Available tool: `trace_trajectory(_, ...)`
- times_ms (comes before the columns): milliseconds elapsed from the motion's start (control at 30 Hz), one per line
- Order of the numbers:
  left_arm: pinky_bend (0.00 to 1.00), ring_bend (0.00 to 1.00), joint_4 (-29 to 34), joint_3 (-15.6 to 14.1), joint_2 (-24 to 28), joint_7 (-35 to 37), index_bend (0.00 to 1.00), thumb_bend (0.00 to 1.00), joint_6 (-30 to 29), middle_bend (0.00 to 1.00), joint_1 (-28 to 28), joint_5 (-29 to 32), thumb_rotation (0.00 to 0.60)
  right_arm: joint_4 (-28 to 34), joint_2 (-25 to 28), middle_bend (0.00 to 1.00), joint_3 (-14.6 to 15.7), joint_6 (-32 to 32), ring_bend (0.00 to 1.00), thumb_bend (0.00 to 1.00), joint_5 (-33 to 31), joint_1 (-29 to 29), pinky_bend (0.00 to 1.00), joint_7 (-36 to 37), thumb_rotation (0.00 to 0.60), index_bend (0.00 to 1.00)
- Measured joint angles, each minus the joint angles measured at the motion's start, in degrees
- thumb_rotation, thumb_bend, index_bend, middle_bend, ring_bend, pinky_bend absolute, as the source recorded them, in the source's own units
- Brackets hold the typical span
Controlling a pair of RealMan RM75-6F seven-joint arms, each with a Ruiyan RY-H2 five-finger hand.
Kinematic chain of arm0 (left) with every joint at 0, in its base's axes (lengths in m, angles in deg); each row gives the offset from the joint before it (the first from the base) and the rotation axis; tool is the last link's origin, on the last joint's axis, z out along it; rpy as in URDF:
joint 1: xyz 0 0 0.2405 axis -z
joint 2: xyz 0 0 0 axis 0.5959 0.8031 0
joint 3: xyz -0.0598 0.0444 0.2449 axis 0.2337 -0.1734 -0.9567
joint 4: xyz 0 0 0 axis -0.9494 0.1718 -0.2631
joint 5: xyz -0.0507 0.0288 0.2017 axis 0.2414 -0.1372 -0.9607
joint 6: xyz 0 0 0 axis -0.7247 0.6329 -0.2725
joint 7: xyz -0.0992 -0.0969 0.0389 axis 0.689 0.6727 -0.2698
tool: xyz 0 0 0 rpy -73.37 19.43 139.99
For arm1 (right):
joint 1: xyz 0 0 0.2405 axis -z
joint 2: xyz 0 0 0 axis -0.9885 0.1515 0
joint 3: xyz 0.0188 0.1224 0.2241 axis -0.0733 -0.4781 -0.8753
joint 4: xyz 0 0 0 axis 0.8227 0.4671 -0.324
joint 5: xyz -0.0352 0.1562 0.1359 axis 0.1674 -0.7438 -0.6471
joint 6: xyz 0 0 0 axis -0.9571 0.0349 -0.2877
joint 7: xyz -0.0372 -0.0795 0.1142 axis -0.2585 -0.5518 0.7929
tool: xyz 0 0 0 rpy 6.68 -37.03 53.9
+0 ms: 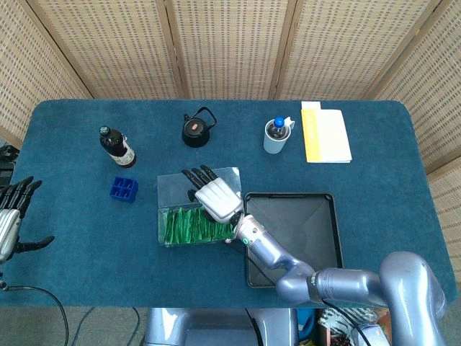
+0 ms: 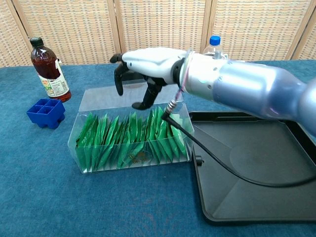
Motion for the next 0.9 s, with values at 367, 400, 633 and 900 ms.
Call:
trace_trajectory(367, 0.0, 0.0, 0.4, -0.3, -0.2, -0.7, 0.0, 0.09, 0.2, 0.0, 0.1, -0.2, 0.6, 5.5, 4.2, 0.08, 6.6, -1.3, 0.0, 0.49, 9.5, 2.9, 0.01, 3.3, 0.6, 0.47)
trace_trajectory(400, 0.0, 0.0, 0.4, -0.3, -0.2, -0.7, 0.0, 0.09, 0.2, 0.0, 0.2, -0.2, 0.6, 5.9, 4.5, 0.08, 6.9, -1.4, 0.0, 0.49, 9.7, 3.0, 0.01, 3.1, 0.6, 0.47)
trace_trajectory(633, 0.0, 0.0, 0.6, -0.4, -0.2, -0.8, 0.0, 0.09, 0.1, 0.0, 0.2, -0.3, 0.6, 7.6, 6.3, 0.08, 7.9, -1.4, 0.0, 0.49, 10.5, 3.8, 0.01, 1.7, 0.6, 0.47)
trace_trajectory(900, 0.0, 0.0, 0.8, -0.5, -0.1, -0.9, 0.0, 0.09, -0.1, 0.0, 0.1, -0.4, 0.6, 6.8, 6.6, 0.08, 8.1, -1.2, 0.0, 0.49, 10.9, 4.5, 0.01, 1.2, 0.6, 0.47)
